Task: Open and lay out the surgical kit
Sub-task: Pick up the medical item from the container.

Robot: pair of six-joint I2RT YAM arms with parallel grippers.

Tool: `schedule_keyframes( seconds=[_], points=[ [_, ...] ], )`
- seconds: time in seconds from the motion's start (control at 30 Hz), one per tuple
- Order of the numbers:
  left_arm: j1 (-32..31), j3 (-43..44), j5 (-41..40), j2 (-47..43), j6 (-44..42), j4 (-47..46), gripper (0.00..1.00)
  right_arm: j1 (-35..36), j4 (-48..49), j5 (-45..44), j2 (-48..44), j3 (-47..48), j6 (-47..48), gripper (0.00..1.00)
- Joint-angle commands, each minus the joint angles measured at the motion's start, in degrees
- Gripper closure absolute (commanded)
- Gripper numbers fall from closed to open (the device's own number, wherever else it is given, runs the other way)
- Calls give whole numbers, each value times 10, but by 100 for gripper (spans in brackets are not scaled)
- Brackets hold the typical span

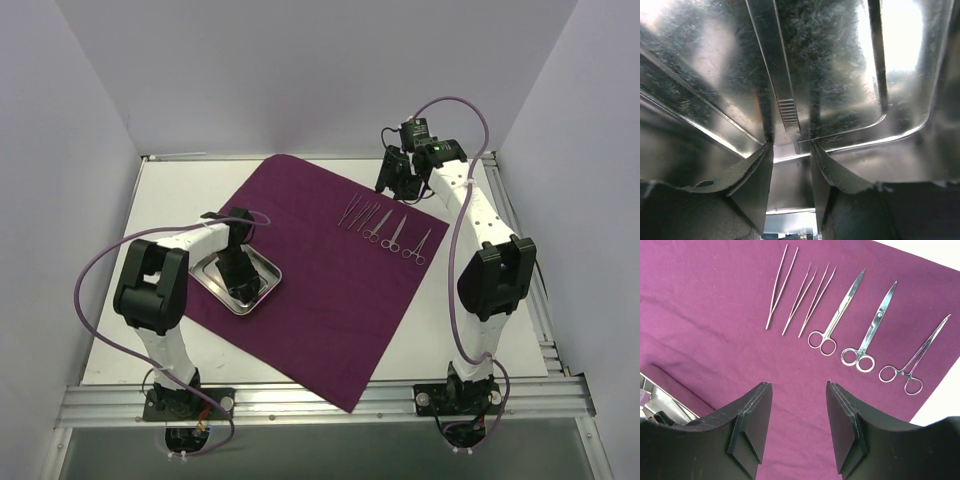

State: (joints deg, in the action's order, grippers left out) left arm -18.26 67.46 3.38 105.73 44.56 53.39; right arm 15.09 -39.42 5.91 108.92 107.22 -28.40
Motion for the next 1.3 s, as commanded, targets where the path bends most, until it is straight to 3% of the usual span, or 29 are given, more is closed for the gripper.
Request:
schedule_keyframes(
  seconds=[0.0,0.13,0.33,0.6,1.03,1.27],
  points=[
    [2,11,-21,22,4,-17,57,1,-9,0,-35,-9,5,53],
    [18,8,-28,29,-15,-23,64,1,-9,0,-35,-11,5,53],
    [20,25,-28,47,-32,-20,68,1,-11,5,-30,-12,1,53],
    [20,36,-28,39,-45,-14,97,2,-11,3,-33,-14,0,53],
    [21,132,-66,-47,-96,56,98,12,1,12,-21,-17,-1,53],
    [21,138,-51,-69,-94,64,98,20,0,23,-5,-3,4,52]
  ],
)
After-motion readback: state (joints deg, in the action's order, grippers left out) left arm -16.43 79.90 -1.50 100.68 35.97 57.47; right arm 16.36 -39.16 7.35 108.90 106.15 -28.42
